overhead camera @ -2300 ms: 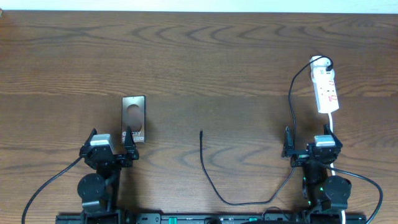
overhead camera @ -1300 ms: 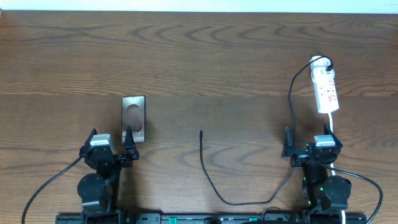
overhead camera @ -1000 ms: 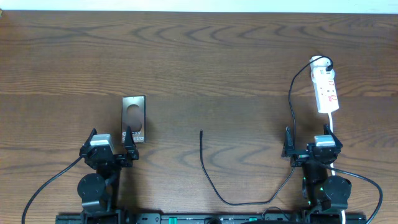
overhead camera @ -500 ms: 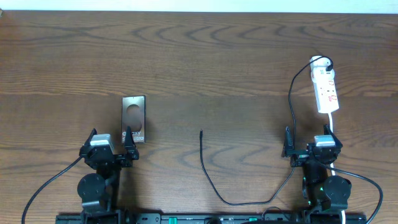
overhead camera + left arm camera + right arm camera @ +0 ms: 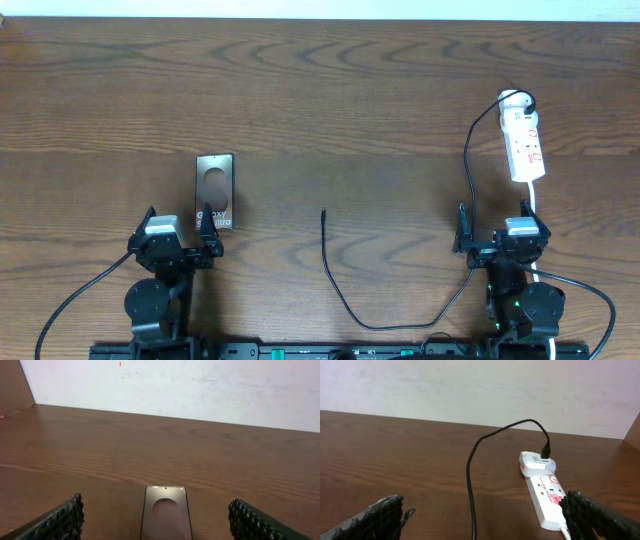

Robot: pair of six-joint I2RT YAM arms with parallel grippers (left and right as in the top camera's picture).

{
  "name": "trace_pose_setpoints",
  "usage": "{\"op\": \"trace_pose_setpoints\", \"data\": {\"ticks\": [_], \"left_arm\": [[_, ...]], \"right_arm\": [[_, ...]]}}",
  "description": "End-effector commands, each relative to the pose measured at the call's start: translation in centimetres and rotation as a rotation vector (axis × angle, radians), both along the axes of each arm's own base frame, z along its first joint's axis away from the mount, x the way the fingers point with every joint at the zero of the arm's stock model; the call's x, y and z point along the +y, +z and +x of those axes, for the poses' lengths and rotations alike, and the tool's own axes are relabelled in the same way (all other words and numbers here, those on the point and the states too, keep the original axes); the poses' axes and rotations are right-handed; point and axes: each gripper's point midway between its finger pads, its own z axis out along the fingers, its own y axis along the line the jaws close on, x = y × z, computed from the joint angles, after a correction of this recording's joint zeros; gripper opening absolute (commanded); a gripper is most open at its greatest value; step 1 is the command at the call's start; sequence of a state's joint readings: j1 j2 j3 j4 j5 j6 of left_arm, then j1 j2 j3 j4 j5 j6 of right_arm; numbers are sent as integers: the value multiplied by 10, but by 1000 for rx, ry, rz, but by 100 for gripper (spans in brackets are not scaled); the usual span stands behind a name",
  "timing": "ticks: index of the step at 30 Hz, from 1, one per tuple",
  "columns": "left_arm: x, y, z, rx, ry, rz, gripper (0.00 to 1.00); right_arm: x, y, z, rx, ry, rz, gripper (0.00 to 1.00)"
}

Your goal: Plug charger to phone and switch on socket

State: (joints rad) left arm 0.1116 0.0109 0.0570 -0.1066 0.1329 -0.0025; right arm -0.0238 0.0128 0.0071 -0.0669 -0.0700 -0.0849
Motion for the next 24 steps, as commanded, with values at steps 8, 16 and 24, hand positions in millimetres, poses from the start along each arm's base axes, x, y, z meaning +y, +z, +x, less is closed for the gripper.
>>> {"op": "trace_pose_setpoints", "data": {"ticks": [8, 16, 24], "left_arm": [[-1, -14, 0, 29, -8, -3, 89], [-1, -13, 0, 25, -9, -3, 90], [-1, -7, 0, 16, -9, -1, 90]], "right_arm": [[3, -1, 0, 1, 8, -10, 99], [3, -1, 0, 1, 8, -10, 99], [3, -1, 0, 1, 8, -10, 99]]}}
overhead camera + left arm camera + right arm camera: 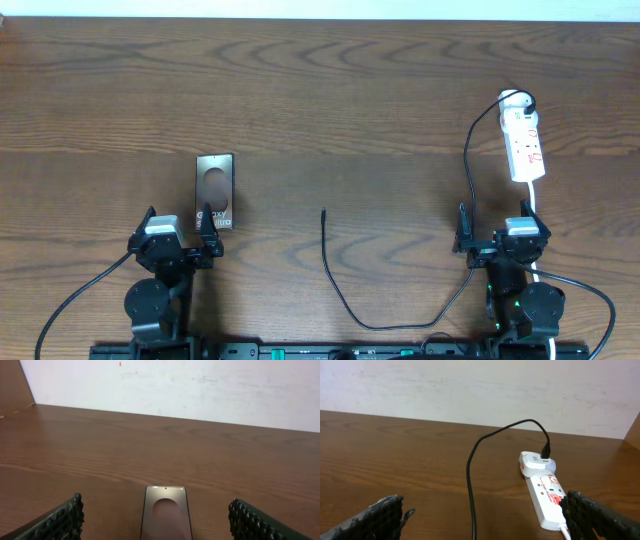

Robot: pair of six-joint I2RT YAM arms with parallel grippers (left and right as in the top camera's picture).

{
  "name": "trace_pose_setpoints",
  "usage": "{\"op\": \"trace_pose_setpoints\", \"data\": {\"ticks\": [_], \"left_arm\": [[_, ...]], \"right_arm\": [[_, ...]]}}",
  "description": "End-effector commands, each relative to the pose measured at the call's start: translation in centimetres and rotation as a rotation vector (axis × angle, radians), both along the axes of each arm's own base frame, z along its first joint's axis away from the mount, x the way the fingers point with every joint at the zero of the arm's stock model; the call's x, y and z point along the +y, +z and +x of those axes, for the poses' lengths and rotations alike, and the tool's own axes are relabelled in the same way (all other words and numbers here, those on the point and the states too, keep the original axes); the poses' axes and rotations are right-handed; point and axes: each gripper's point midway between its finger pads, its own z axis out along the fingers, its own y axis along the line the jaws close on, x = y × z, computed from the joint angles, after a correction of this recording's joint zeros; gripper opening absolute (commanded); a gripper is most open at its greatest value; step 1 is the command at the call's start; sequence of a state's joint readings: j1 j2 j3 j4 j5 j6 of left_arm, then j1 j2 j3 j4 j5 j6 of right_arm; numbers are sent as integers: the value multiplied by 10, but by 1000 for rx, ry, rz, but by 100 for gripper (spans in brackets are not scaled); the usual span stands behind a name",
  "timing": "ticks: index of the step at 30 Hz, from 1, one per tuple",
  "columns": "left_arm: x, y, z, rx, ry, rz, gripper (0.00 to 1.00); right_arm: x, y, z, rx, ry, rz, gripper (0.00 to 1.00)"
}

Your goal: Plug charger to phone and switch on socket

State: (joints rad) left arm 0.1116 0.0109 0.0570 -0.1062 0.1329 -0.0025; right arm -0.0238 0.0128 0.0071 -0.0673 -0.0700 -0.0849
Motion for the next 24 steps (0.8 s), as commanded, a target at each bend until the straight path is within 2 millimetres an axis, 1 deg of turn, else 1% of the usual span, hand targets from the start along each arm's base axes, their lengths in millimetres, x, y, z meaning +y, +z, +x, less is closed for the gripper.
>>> {"op": "trace_pose_setpoints", "data": {"ticks": [1, 6, 9, 15, 19, 24], "left_arm": [[-1, -2, -1, 9, -9, 0, 90], [-1, 24, -1, -17, -9, 11, 90], [-1, 38, 1, -4, -10, 9, 90], [1, 58, 14, 75, -12, 8, 90], [2, 66, 28, 184, -21, 31, 90], [4, 67, 46, 361, -28, 14, 90]], "right_arm": [[3, -1, 0, 0, 8, -10, 99], [3, -1, 0, 0, 8, -10, 99], [3, -1, 0, 0, 8, -10, 99], [3, -1, 0, 0, 8, -10, 99], [3, -1, 0, 0, 8, -10, 99], [3, -1, 0, 0, 8, -10, 99]]}}
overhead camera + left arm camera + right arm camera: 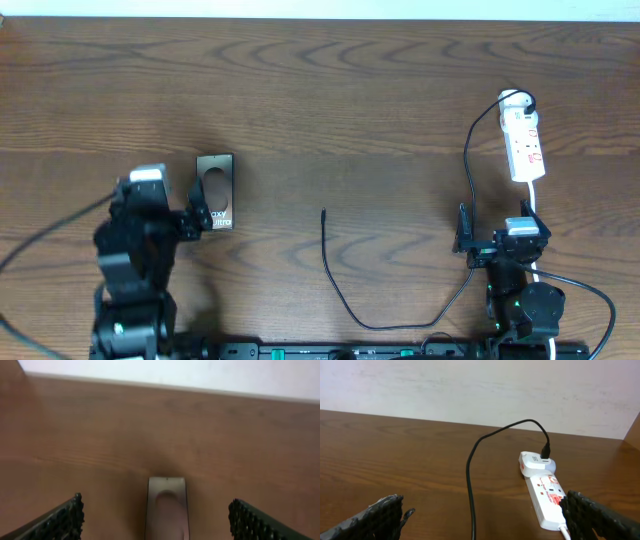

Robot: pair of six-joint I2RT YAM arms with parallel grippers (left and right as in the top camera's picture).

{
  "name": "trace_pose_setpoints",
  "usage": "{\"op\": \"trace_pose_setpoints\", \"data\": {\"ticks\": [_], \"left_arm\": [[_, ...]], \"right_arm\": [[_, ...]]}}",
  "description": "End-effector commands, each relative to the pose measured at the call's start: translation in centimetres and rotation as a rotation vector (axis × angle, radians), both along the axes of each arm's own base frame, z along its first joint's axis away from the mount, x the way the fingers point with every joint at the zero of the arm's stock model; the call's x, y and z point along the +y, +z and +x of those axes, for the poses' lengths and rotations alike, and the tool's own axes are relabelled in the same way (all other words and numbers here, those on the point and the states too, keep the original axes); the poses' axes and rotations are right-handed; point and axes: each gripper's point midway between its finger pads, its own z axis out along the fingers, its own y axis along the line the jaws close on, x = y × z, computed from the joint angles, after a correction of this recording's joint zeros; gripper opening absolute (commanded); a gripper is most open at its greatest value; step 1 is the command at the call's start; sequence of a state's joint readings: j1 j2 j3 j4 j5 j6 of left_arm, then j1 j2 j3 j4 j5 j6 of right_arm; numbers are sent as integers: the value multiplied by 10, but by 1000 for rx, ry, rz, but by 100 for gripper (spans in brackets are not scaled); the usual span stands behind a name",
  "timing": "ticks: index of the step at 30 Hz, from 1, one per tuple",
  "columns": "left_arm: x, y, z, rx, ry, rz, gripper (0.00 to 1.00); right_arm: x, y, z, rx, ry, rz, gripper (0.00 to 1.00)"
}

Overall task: Plug charger to phone and switch on socket
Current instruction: 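Move the left gripper over the silver phone and lower toward it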

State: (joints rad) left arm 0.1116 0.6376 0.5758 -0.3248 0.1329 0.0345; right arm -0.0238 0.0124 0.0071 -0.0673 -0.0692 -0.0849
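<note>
The dark phone [215, 177] lies flat at the left of the brown table, its near end under my left arm; it shows blurred in the left wrist view [167, 509]. My left gripper [162, 207] hovers open over its near end [156, 521]. A white power strip [524, 146] lies at the far right, with a white charger [513, 100] plugged into its far end. The black cable [340, 292] runs from it, and its free end [323, 213] lies mid-table. My right gripper [503, 236] is open and empty, near the strip [547, 500] and cable [470, 490].
A white wall [480, 385] rises behind the table's far edge. The strip's own white lead [534, 200] runs back past my right arm. Cable loops lie along the front edge near both arm bases.
My left arm has left its rest pose and come forward over the phone's near end, now looking down at it more steeply and blurred. The right arm, phone and cable have not moved.
At both earlier moments the two grippers rested open near the front edge, the phone ahead of the left, the strip and cable ahead of the right. Nothing changed between them. Now only the left arm has advanced over the phone.
</note>
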Motion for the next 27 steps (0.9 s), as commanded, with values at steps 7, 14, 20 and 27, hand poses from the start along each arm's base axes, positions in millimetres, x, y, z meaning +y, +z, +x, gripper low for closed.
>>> {"op": "trace_pose_setpoints", "data": {"ticks": [7, 14, 20, 27], "left_arm": [[3, 2, 35, 282, -21, -19, 90], [4, -28, 43, 525, -23, -51, 90], [5, -45, 46, 584, -22, -58, 90], [4, -48, 47, 593, -22, -60, 90]], "right_arm": [[3, -1, 0, 1, 9, -10, 99], [3, -1, 0, 1, 9, -10, 99], [3, -1, 0, 1, 9, -10, 99], [3, -1, 0, 1, 9, -10, 99]]}}
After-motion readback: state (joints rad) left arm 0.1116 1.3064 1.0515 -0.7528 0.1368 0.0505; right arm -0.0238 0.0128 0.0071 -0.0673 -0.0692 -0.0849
